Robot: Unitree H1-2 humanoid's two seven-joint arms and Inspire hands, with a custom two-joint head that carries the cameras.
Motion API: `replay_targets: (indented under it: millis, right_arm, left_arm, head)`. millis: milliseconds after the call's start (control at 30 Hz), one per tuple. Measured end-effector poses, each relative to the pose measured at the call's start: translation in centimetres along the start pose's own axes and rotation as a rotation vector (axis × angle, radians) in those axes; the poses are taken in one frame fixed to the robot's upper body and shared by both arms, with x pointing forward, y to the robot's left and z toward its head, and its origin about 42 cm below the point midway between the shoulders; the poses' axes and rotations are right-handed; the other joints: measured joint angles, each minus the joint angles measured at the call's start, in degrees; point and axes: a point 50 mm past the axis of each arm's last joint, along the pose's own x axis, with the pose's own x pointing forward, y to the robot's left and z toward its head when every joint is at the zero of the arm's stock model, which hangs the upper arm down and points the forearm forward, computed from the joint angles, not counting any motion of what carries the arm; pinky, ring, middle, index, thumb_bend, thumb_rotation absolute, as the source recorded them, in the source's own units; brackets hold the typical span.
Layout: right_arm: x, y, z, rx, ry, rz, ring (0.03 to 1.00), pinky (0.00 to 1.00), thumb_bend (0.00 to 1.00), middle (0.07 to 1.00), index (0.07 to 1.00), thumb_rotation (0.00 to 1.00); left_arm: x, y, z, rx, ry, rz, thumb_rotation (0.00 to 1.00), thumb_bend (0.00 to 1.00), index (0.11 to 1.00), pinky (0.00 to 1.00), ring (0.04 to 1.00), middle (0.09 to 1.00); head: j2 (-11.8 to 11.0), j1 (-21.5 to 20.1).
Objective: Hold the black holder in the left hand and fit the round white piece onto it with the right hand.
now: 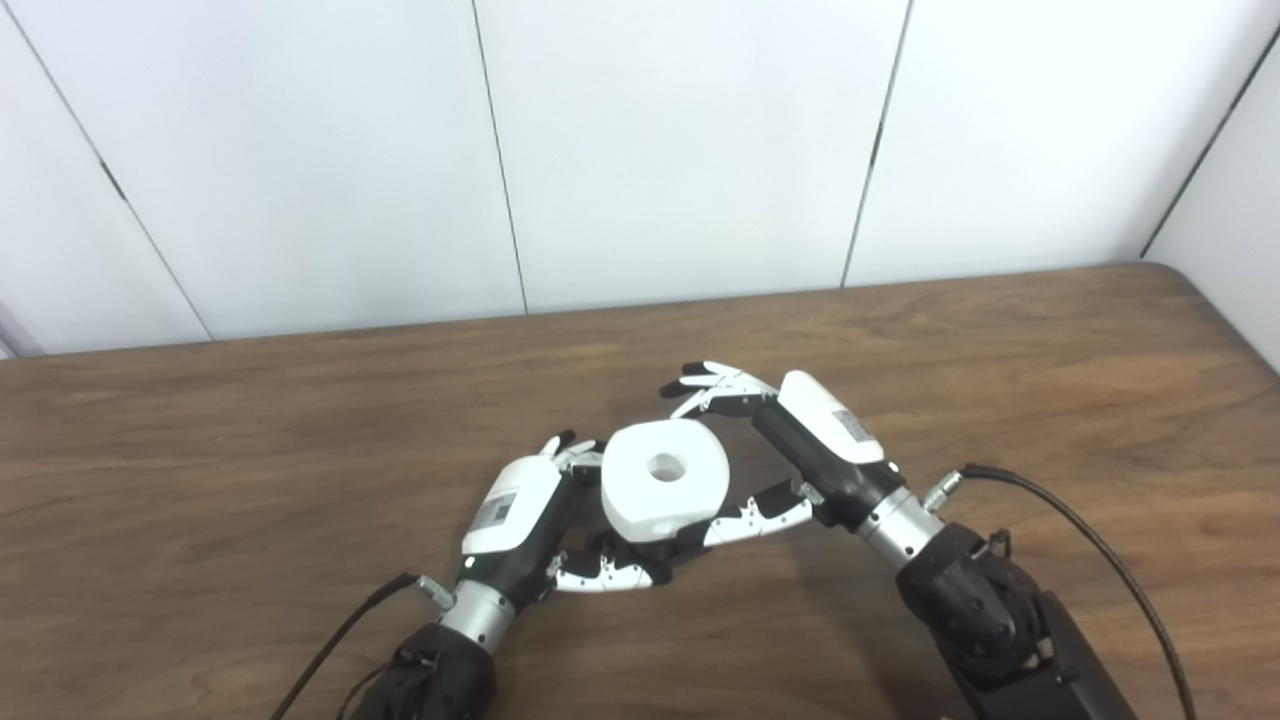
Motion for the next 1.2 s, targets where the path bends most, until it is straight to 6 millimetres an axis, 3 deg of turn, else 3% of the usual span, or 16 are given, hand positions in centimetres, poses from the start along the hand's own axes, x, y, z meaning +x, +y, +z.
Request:
replay_targets:
  millis: [233,633,867,1200]
  right_arm:
    - [-0.2,0.5,-1.0,0.000,0.036,0.017,0.896,0.74,0.44,0.808,0.554,0.34]
    - [0.8,-0.1,-1.5,0.000,0.037,0.012,0.907,0.76,0.46,0.816,0.563,0.23]
    - [1.0,0.0,-2.0,0.007,0.051,0.012,0.901,0.74,0.47,0.809,0.558,0.30]
    - [1.0,0.4,-2.0,0.014,0.051,0.015,0.903,0.74,0.47,0.811,0.558,0.29]
  left_arm:
    - [0.0,0.1,0.0,-0.001,0.005,-0.001,0.07,0.52,0.482,1.00,0.888,0.749]
    - [-0.3,0.1,0.3,-0.005,0.016,-0.005,0.07,0.52,0.482,1.00,0.887,0.749]
    - [-0.3,0.1,0.4,-0.005,0.016,-0.005,0.07,0.52,0.482,1.00,0.888,0.750]
    - [-0.4,0.0,0.4,-0.010,0.019,-0.002,0.07,0.52,0.482,1.00,0.889,0.750]
  head:
    - [0.1,0.0]
    - [0.4,0.4]
    - [0.5,0.6]
    - [0.9,0.9]
